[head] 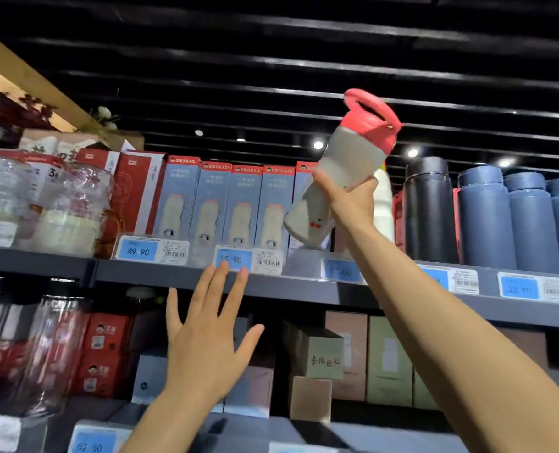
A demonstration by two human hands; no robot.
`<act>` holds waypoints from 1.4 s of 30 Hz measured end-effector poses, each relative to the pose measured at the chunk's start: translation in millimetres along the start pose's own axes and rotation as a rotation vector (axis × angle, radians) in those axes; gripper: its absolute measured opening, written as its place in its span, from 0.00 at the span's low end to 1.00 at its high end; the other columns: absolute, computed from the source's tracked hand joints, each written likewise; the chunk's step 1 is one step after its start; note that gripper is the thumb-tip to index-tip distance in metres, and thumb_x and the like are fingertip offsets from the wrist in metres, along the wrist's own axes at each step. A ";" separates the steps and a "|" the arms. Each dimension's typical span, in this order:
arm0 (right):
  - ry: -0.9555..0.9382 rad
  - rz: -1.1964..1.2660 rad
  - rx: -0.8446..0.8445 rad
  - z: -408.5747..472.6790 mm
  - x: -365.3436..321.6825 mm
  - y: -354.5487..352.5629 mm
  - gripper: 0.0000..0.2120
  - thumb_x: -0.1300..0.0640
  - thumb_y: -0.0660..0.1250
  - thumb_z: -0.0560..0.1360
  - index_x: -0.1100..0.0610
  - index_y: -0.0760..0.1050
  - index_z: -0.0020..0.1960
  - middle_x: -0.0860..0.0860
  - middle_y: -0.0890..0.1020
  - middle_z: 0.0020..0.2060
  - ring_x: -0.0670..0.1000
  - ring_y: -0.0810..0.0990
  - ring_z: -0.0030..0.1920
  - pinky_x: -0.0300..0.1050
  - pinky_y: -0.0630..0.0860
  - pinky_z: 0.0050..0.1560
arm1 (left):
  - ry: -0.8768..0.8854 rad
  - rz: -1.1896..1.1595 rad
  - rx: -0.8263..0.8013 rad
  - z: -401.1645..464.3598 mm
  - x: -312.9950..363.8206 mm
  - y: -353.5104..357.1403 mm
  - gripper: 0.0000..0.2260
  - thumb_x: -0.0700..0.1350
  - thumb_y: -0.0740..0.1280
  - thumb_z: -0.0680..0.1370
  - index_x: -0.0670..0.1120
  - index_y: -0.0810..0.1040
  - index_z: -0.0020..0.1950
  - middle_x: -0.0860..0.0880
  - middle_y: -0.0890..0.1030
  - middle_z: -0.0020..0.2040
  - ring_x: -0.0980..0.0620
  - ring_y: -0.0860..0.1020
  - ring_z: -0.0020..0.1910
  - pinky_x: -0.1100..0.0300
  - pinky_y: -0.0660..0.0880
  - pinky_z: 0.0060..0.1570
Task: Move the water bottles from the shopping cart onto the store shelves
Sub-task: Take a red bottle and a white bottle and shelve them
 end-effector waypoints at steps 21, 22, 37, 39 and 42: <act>0.118 -0.796 -0.310 -2.1 44.0 25.4 0.58 0.32 0.77 0.45 0.60 0.65 0.66 0.54 0.79 0.56 0.55 0.81 0.51 0.51 0.80 0.46 | 0.014 0.038 0.049 0.3 1.9 9.1 0.35 0.64 0.55 0.73 0.50 0.59 0.77 0.44 0.62 0.76 0.46 0.58 0.75 0.33 0.52 0.66; 0.100 -0.808 -0.318 -2.0 43.9 24.7 0.58 0.32 0.76 0.42 0.60 0.66 0.65 0.54 0.80 0.55 0.55 0.81 0.49 0.52 0.81 0.47 | 0.014 0.040 0.049 0.4 1.8 9.3 0.35 0.64 0.55 0.73 0.50 0.59 0.77 0.44 0.61 0.76 0.46 0.58 0.75 0.34 0.52 0.66; -0.111 -0.907 -0.267 -58.1 -7.4 0.5 0.39 0.37 0.74 0.66 0.54 0.62 0.67 0.48 0.77 0.52 0.51 0.76 0.50 0.46 0.70 0.45 | -0.006 -0.045 0.100 1.5 6.8 17.9 0.37 0.64 0.55 0.73 0.47 0.55 0.78 0.41 0.58 0.77 0.42 0.54 0.76 0.35 0.52 0.68; -0.118 -0.854 -0.277 -73.5 -20.7 -10.0 0.38 0.41 0.74 0.68 0.51 0.62 0.71 0.44 0.73 0.54 0.47 0.73 0.53 0.41 0.66 0.48 | -0.015 -0.081 0.102 2.0 8.7 19.1 0.37 0.64 0.54 0.74 0.47 0.54 0.78 0.40 0.57 0.77 0.41 0.54 0.77 0.36 0.50 0.69; -0.201 -0.747 -0.241 -98.3 -41.9 -24.5 0.30 0.47 0.73 0.71 0.50 0.67 0.69 0.45 0.75 0.58 0.44 0.74 0.59 0.40 0.71 0.53 | -0.005 -0.148 0.086 2.3 5.8 18.3 0.36 0.63 0.53 0.74 0.48 0.54 0.78 0.42 0.57 0.77 0.43 0.54 0.77 0.38 0.46 0.71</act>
Point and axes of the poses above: each hand's wrist, its own z-axis towards the middle knuckle, its own y-axis out of the palm, x = y × z, the point moved 10 cm from there along z, towards the middle knuckle
